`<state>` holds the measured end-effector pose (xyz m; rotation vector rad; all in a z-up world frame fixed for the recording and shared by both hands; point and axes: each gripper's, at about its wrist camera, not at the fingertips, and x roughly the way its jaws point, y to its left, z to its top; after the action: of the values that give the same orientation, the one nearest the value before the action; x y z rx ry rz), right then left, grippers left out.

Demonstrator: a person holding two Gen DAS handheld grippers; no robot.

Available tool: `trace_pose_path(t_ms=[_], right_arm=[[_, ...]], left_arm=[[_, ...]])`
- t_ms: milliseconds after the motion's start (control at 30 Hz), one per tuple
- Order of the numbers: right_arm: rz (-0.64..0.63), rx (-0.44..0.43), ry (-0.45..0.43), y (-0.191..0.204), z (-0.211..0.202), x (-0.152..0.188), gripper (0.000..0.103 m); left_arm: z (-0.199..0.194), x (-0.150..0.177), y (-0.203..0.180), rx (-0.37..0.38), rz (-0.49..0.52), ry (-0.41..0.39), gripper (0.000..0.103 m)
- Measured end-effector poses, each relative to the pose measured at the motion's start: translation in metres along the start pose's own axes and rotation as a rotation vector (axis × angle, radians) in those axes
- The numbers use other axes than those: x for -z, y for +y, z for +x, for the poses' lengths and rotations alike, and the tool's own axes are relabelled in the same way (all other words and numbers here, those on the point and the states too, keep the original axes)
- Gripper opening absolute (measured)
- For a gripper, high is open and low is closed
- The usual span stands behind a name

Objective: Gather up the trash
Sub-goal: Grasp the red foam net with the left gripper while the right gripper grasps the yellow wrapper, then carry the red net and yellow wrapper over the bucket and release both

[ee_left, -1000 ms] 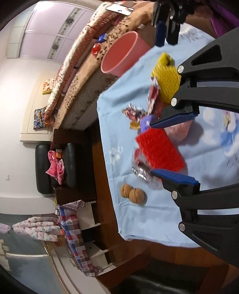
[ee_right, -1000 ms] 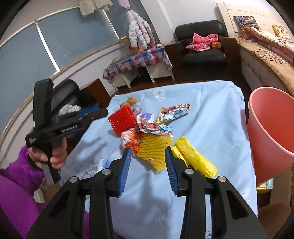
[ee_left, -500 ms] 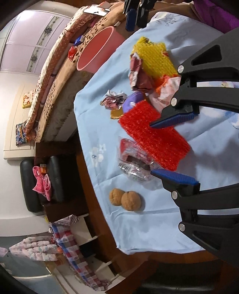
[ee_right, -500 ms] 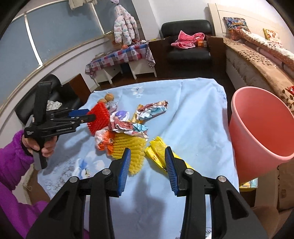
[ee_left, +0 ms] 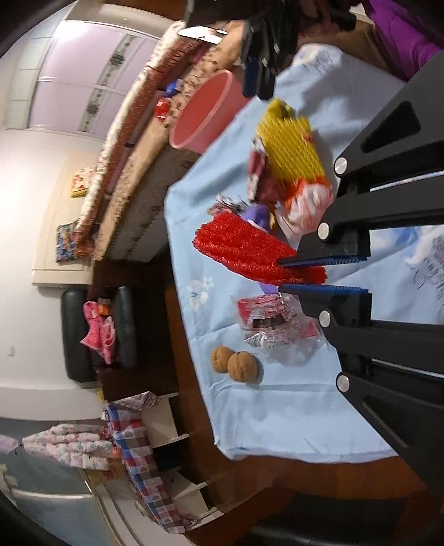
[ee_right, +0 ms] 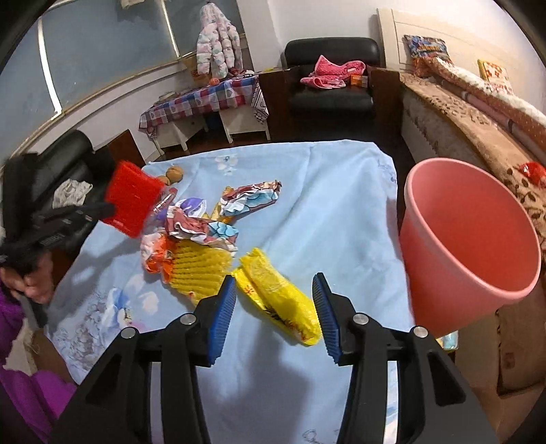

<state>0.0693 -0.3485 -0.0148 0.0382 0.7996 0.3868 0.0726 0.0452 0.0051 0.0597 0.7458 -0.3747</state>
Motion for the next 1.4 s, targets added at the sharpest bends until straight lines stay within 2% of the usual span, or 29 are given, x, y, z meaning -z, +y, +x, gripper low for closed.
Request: trace_pose_path(t_ms=[233,367,500,633,767,1167,1400], right_arm=[[-0.046,-0.020,0.029,-0.009,0.008,0.005,0.047],[-0.060,-0.016,0.054,-0.017,0.014,0.011,0.047],[-0.049,-0.030,0.089,-0.025,0.022,0.016,0.026],[-0.032,-0.058,0.109,-0.029,0.028,0.023,0.017],[-0.009,-0.082,0.070,-0.034,0.019,0.023,0.009],[0.074,-0.083,-0.097,-0.048,-0.029,0.004,0.009],[0.113,-0.078,-0.161,-0.057,-0.043,-0.005,0.009]], left_arm=[[-0.028,-0.008,-0.006,0.014,-0.118,-0.058,0.008],[-0.027,-0.013,-0.016,0.001,-0.127,-0.054,0.008],[-0.022,-0.020,-0.025,-0.004,-0.135,-0.047,0.008],[-0.017,-0.026,-0.033,0.001,-0.154,-0.044,0.008],[-0.011,-0.031,-0.039,0.008,-0.169,-0.040,0.008],[0.013,-0.050,-0.075,0.071,-0.203,-0.048,0.008],[0.021,-0.063,-0.093,0.075,-0.188,-0.050,0.008]])
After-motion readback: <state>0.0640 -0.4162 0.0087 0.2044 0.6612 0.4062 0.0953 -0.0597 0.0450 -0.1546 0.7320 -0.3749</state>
